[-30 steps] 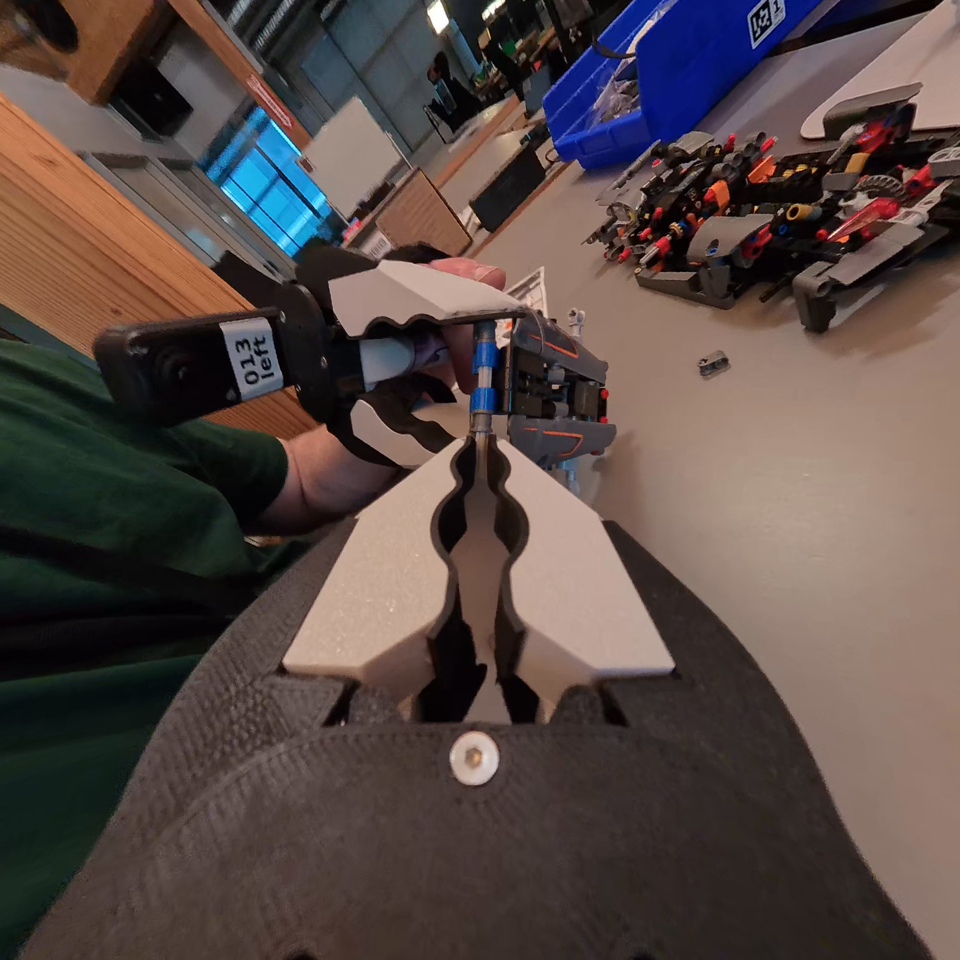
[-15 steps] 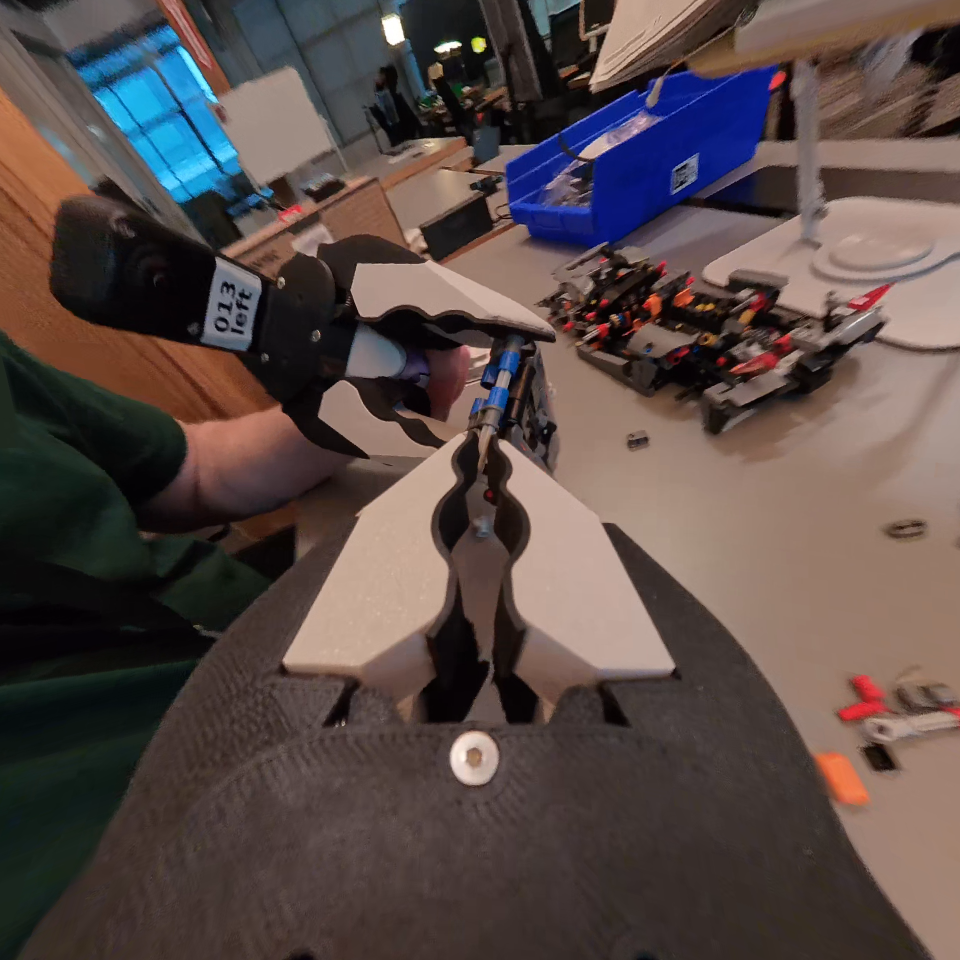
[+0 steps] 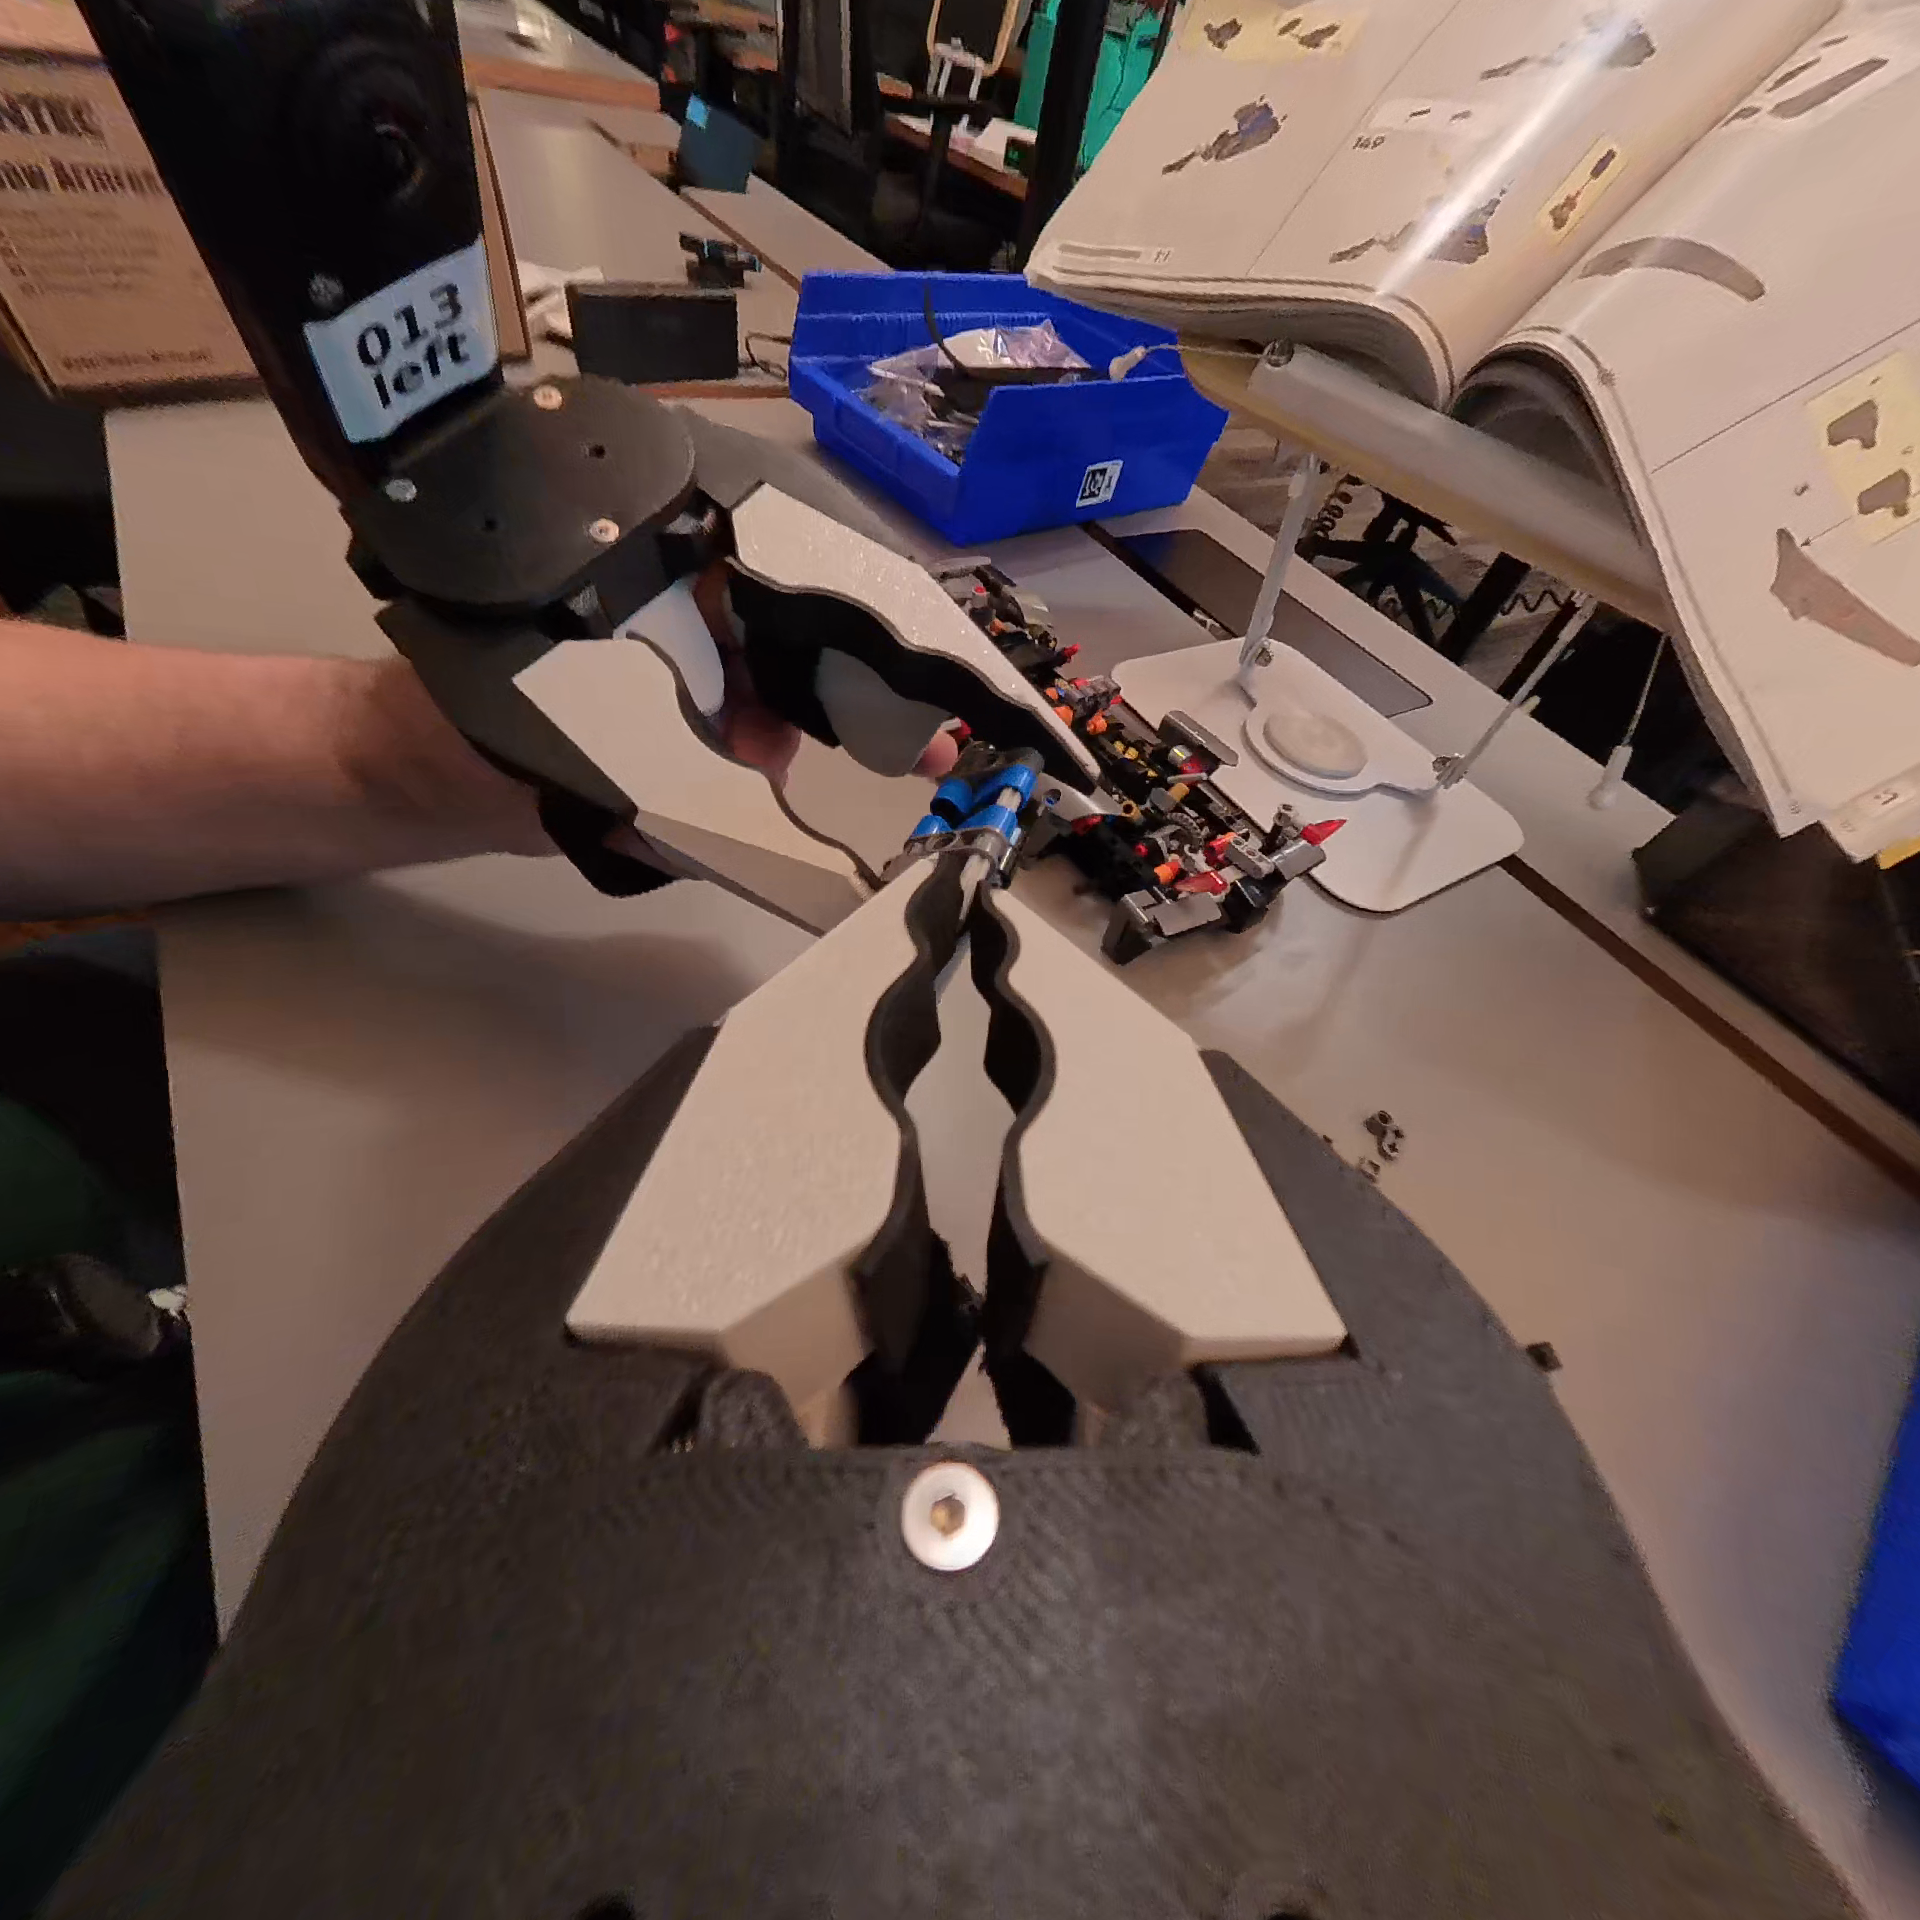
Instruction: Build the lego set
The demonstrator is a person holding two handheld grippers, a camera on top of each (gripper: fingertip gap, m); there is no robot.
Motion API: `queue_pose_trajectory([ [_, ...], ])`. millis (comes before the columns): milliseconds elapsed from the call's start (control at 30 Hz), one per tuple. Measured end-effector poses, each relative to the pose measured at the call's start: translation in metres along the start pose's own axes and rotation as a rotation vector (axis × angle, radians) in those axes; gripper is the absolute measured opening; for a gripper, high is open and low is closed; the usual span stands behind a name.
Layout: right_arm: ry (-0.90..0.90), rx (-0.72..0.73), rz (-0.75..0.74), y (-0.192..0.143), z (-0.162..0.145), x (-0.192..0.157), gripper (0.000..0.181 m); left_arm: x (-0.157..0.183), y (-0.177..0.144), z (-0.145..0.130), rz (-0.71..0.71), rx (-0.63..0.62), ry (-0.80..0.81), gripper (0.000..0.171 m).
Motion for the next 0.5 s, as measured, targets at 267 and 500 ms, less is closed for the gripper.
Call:
queue_pose_trajectory([
  [267,0.402,0.078,0.201,0.002,-0.014,0.01,0.001,0.001,0.0,0.003,0.016,-0.018,0.058,0.053],
  [500,0.645,0.059,0.347,0.002,-0.033,0.012,0.002,0.011,0.004,0.0,0.061,-0.126,0.265,0.054],
])
Point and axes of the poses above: each gripper's, where its closed fingertips meet, y out along the fingers, z out of its top, x = y × z across the jaws, the point moved 7 cm from there along -y, back along the fingers, and after that the axes turned 11 degrees about -z, right-handed, at the moved point
